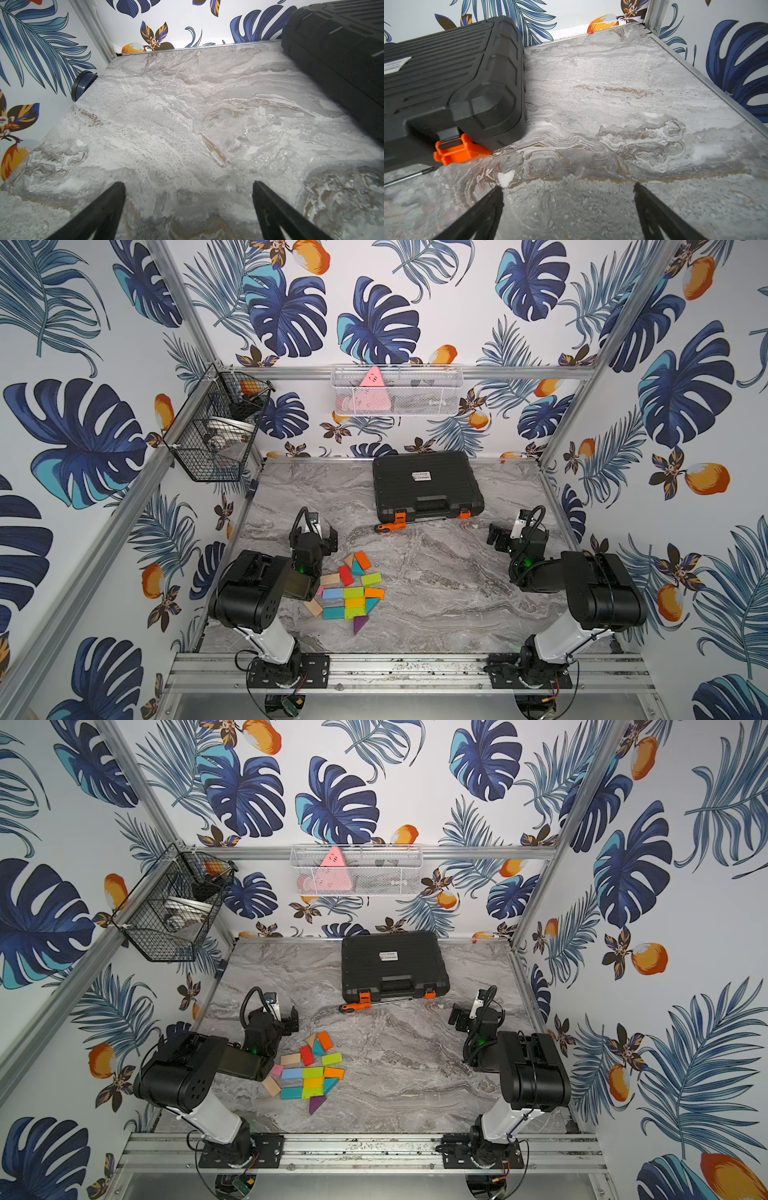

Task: Assemble a piece of candy with building blocks
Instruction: Pick up the building block from the center of the board.

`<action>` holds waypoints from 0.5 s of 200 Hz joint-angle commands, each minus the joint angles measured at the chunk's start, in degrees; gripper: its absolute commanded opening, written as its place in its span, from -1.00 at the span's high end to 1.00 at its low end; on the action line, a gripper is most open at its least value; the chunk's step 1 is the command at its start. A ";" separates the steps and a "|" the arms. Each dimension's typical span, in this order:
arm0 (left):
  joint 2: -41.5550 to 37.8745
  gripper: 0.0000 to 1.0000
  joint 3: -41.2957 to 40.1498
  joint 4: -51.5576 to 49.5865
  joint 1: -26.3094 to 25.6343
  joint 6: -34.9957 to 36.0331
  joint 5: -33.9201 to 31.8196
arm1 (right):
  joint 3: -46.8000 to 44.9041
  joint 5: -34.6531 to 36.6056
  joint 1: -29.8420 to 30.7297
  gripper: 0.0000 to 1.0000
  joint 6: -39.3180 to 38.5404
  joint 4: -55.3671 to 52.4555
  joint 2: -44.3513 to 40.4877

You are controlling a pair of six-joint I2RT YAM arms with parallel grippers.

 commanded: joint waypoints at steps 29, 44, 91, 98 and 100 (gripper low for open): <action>-1.29 -0.98 -1.41 3.90 -1.79 -0.16 -6.92 | 0.19 -0.91 -0.37 -1.00 0.43 1.54 -0.01; -3.42 -0.98 -2.85 5.82 -3.28 2.04 -7.70 | -0.33 0.43 0.07 -1.00 -0.34 2.55 -0.68; -27.54 -0.98 -0.75 -14.09 -7.23 -6.28 -12.56 | 1.61 6.27 4.43 -1.00 -1.03 -12.19 -17.04; -30.88 -0.98 0.18 -19.00 -7.25 -10.13 -10.63 | 2.19 4.40 4.54 -1.00 2.41 -13.70 -19.65; -31.74 -0.98 0.56 -20.55 -7.25 -11.27 -10.30 | 2.34 3.99 4.54 -1.00 3.40 -14.19 -20.27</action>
